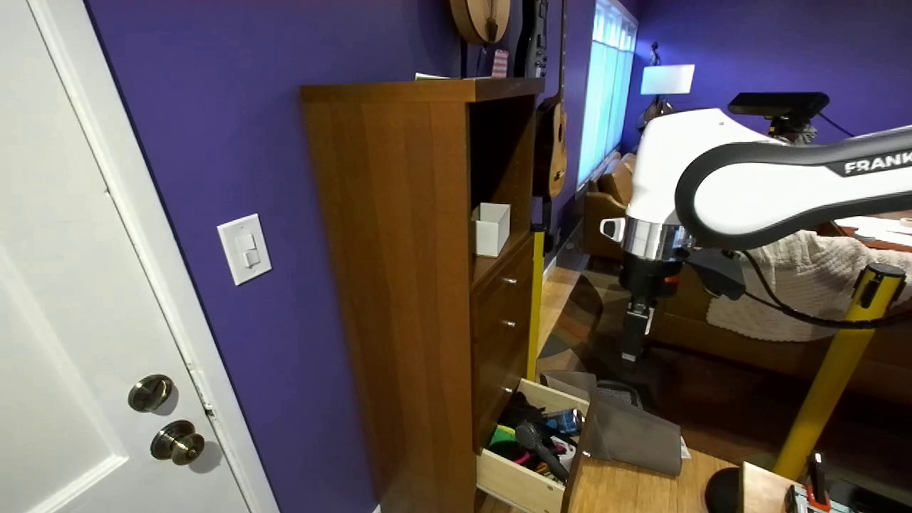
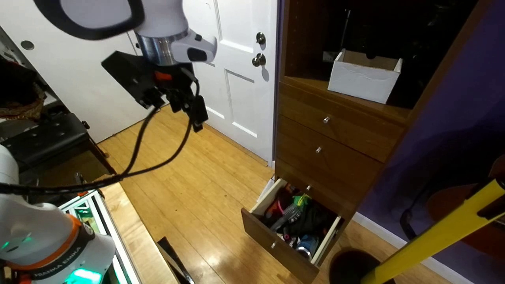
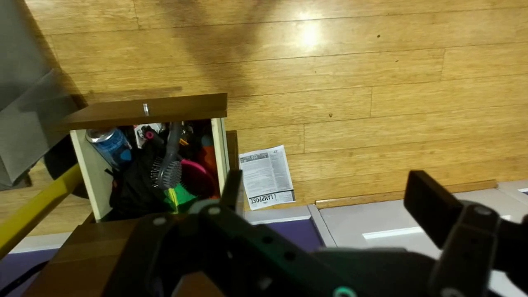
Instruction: Close the opened cabinet drawer
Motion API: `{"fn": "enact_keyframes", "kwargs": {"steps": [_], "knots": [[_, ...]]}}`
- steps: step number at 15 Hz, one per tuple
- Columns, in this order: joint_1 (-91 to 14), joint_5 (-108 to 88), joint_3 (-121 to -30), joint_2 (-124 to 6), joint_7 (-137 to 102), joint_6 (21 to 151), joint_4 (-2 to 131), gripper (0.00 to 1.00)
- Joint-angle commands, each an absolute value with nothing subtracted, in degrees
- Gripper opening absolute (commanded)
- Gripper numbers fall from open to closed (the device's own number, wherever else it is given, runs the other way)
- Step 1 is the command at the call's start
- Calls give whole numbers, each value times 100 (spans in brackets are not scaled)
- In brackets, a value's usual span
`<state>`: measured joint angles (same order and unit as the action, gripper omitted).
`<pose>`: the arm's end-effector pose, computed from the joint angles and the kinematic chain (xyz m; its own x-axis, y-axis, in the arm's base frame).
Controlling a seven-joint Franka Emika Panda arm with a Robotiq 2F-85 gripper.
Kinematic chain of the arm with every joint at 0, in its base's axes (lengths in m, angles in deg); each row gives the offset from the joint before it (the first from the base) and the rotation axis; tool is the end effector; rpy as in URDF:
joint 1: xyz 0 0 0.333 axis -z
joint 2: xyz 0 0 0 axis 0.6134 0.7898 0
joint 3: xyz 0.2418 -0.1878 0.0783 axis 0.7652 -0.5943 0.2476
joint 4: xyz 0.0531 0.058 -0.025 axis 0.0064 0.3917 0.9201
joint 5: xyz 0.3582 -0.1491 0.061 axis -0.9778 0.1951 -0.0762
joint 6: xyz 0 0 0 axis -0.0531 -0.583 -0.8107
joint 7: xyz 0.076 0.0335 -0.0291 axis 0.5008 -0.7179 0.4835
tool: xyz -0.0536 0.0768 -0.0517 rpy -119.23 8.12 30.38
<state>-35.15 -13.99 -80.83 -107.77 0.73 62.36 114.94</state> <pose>0.3703 -0.0788 0.4751 0.9987 0.0490 0.0131 0.0501 -0.9936 -0.1008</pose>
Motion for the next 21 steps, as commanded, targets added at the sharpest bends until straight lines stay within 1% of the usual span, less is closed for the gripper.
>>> {"fn": "enact_keyframes", "kwargs": {"steps": [1, 6, 11, 19, 20, 21], "knots": [[-3417, -1360, -8413, -10169, 656, 7033, 11711, 100], [-3256, -1396, -8803, -9195, 1437, 8065, 11784, 100], [-2995, -1444, -9009, -8149, 1983, 8766, 11743, 100], [-2337, -1241, -8943, -6691, 2175, 8815, 11174, 100], [-2356, -1325, -8848, -7111, 2060, 8792, 11447, 100], [-2295, -1291, -8843, -6962, 2072, 8793, 11358, 100]]}}
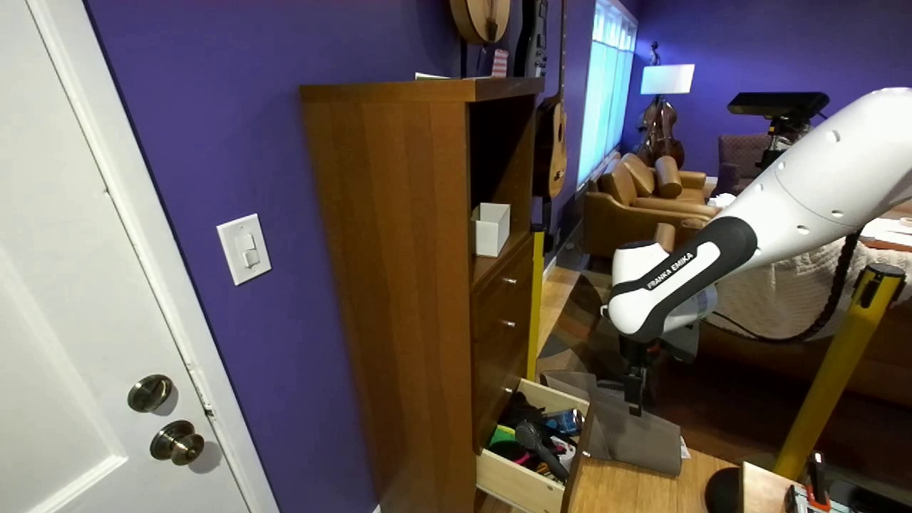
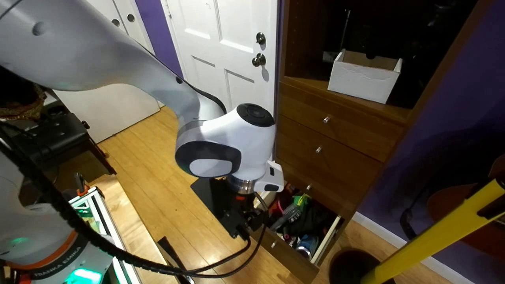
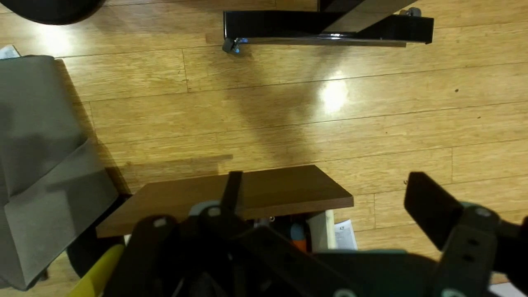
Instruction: Close the opened cabinet drawer
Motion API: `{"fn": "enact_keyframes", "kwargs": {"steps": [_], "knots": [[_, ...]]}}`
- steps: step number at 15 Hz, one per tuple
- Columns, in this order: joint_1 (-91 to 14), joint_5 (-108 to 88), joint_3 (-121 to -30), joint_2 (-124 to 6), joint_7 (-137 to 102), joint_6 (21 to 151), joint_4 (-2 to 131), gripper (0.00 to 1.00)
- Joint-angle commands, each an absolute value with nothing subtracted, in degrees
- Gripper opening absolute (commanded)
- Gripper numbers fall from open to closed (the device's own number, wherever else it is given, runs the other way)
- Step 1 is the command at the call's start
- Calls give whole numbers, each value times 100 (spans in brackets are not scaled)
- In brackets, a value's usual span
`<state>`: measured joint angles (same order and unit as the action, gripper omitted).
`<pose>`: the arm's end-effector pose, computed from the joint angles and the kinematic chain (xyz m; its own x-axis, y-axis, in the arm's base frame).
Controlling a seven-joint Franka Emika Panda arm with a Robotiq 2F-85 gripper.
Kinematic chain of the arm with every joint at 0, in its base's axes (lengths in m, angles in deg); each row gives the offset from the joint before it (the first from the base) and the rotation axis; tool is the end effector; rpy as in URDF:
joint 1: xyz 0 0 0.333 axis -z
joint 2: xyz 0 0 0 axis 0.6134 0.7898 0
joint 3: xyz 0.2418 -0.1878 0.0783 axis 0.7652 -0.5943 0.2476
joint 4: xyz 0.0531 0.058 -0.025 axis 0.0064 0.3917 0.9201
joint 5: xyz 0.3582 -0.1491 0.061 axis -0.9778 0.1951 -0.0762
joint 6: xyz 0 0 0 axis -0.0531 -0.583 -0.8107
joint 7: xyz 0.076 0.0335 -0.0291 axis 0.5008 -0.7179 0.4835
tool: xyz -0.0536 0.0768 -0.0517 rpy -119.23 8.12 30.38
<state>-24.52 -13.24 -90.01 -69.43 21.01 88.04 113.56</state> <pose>0.3873 -0.2409 0.2373 0.9830 0.0412 -0.1791 0.0267 -0.9962 -0.0827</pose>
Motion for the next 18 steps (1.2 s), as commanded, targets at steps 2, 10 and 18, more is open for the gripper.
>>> {"fn": "enact_keyframes", "kwargs": {"steps": [2, 10, 18], "knots": [[-2244, -1269, -8830, -6786, 2077, 8793, 11245, 100], [-2239, -1396, -8621, -6042, 2046, 9331, 11043, 100], [-1567, -1285, -8134, -4174, 2133, 10453, 10158, 75]]}}
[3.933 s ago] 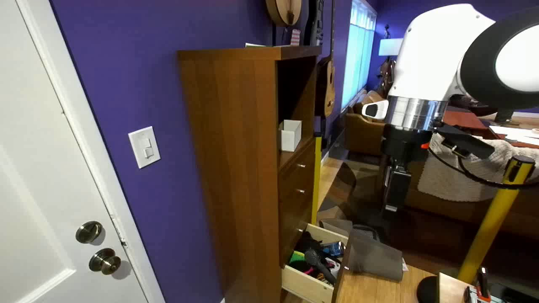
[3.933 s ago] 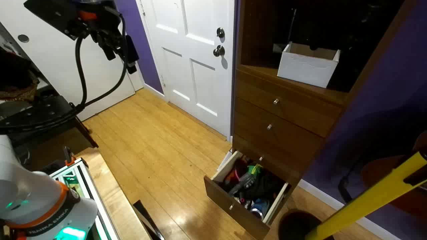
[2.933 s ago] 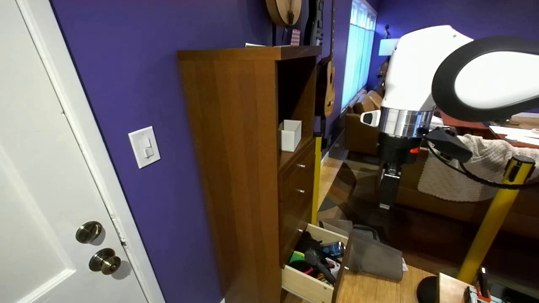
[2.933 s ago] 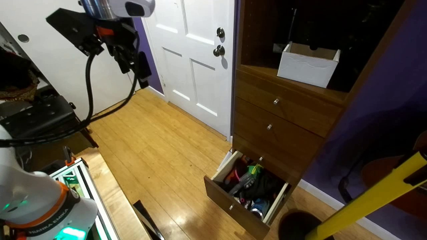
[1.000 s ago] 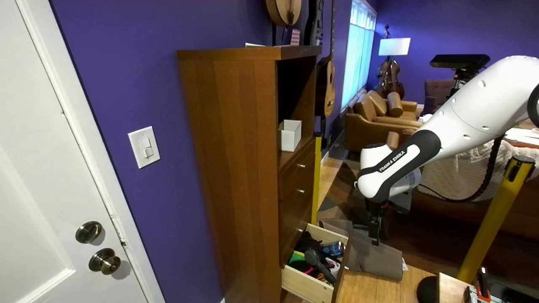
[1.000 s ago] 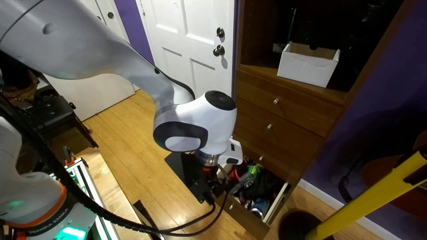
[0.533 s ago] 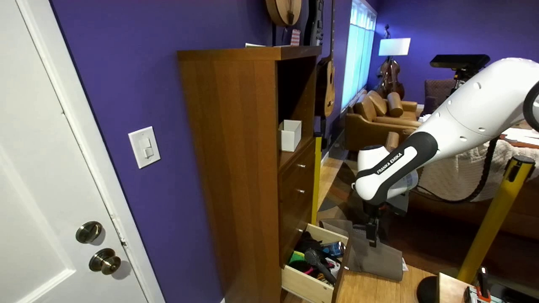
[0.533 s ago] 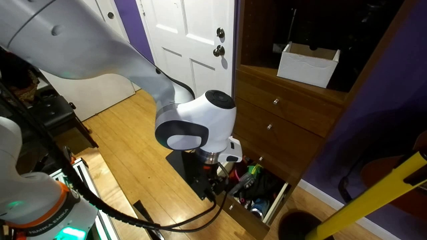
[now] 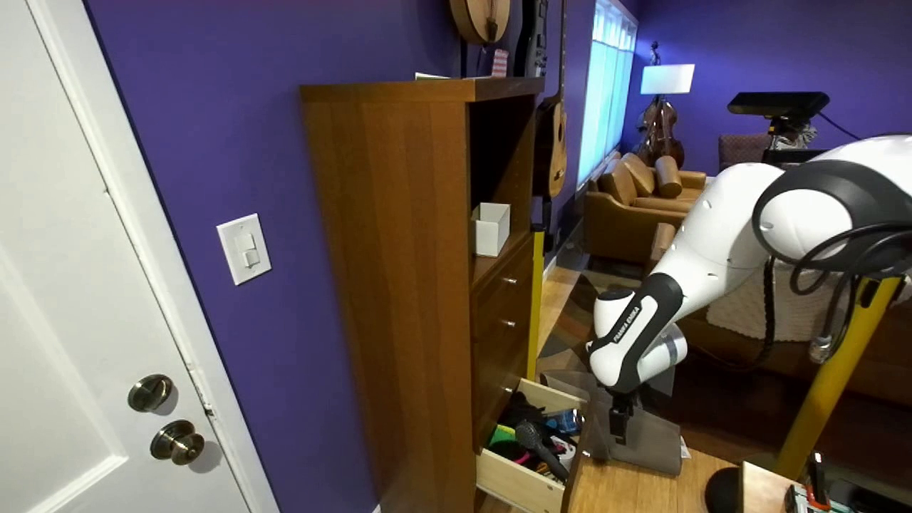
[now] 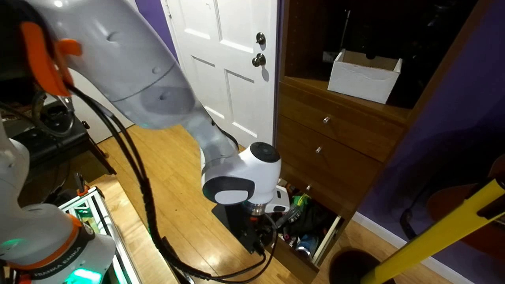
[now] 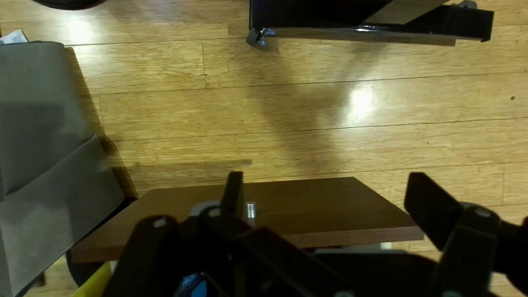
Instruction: Close the opened cabinet drawer
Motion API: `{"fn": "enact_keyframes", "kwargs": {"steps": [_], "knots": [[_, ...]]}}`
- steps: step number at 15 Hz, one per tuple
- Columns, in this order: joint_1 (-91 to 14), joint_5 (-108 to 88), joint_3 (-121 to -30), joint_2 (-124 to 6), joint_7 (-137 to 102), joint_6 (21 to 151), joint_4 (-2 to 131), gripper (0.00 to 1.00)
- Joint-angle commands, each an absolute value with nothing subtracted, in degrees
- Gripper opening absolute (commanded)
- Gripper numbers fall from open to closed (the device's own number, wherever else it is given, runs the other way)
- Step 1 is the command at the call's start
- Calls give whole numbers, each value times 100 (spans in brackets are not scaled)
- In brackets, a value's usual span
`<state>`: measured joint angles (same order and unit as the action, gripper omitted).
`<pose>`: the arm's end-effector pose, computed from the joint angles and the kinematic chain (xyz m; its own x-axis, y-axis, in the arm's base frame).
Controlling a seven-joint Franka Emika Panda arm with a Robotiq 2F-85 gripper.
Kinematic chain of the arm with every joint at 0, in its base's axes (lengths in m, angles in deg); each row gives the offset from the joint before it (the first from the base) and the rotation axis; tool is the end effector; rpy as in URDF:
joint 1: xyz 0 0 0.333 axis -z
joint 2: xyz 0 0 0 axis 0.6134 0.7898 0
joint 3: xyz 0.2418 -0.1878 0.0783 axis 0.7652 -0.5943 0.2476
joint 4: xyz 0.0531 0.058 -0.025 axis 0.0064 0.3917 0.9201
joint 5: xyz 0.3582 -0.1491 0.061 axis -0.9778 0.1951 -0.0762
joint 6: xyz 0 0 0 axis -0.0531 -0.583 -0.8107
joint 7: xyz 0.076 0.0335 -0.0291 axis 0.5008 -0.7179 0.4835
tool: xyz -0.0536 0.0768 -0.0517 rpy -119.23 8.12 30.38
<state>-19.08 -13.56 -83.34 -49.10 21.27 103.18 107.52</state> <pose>0.4098 -0.2507 0.1221 0.9784 0.0702 -0.1943 0.0661 -0.9974 -0.0273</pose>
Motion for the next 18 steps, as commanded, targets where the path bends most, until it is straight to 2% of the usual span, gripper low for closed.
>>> {"fn": "enact_keyframes", "kwargs": {"steps": [1, 10, 11, 18], "knots": [[-1496, -1265, -8093, -3964, 2094, 10468, 9966, 73], [-883, -1130, -7631, -2576, 2290, 10699, 8792, 4], [-803, -1129, -7555, -2475, 2352, 10723, 8712, 0], [121, -1382, -6614, -2096, 3164, 11021, 8387, 0]]}}
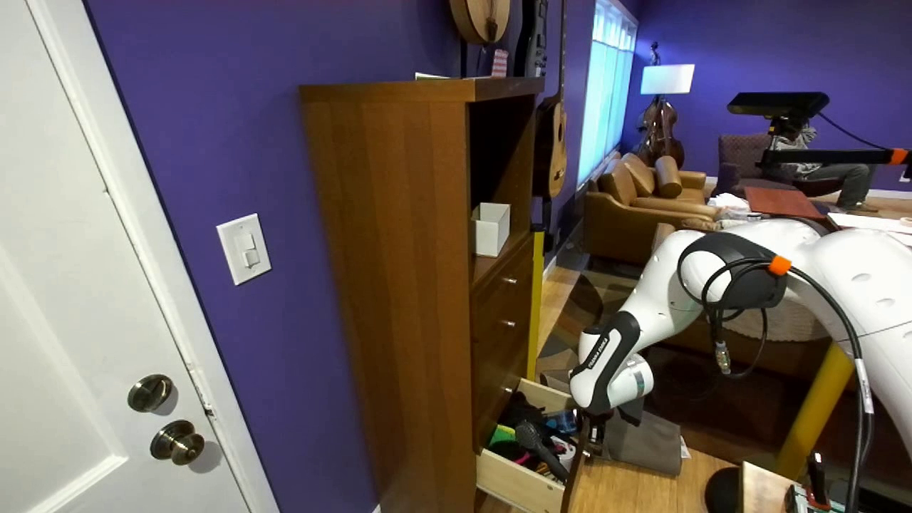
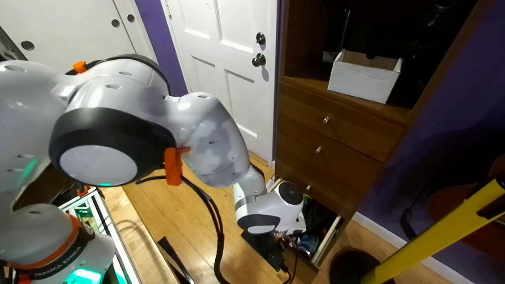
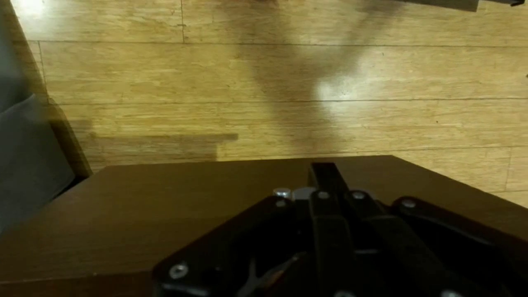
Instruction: Close the opened cabinet drawer
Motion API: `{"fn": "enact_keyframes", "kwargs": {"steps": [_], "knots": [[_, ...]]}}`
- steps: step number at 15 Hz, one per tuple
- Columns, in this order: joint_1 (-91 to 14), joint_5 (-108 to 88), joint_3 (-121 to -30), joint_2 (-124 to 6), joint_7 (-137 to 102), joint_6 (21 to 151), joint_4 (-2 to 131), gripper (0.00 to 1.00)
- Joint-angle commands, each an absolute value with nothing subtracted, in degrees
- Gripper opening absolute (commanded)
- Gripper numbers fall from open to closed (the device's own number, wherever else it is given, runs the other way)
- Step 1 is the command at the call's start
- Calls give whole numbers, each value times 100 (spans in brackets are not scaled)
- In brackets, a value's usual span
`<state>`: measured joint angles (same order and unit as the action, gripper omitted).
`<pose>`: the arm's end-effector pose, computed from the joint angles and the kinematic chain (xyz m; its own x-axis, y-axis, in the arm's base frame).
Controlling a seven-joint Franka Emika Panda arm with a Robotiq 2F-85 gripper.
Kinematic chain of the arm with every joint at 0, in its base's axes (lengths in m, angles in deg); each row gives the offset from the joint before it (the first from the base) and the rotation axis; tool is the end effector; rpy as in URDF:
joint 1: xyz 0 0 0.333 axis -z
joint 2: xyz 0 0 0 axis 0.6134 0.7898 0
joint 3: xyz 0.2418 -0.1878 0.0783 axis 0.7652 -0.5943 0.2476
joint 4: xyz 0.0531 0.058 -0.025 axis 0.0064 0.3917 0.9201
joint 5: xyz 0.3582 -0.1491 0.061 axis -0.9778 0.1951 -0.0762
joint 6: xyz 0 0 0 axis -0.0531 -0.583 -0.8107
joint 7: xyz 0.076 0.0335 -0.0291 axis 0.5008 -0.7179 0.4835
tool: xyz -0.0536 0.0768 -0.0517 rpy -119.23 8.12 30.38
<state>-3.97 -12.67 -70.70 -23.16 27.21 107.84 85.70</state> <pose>0.4549 -0.2918 -0.0141 0.9832 0.1317 -0.1263 0.1162 -0.9855 -0.1237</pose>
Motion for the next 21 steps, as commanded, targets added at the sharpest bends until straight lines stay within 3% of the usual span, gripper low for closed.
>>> {"fn": "enact_keyframes", "kwargs": {"steps": [1, 3, 4, 13, 21], "knots": [[269, -1402, -6463, -2058, 3291, 11133, 8366, 0], [633, -1519, -6085, -1959, 3509, 11368, 8318, 0], [231, -1351, -6469, -2170, 3171, 11085, 8456, 0], [264, -1351, -6424, -2167, 3202, 11107, 8451, 1], [1101, -1463, -5257, -1212, 3649, 12215, 8041, 0]]}}
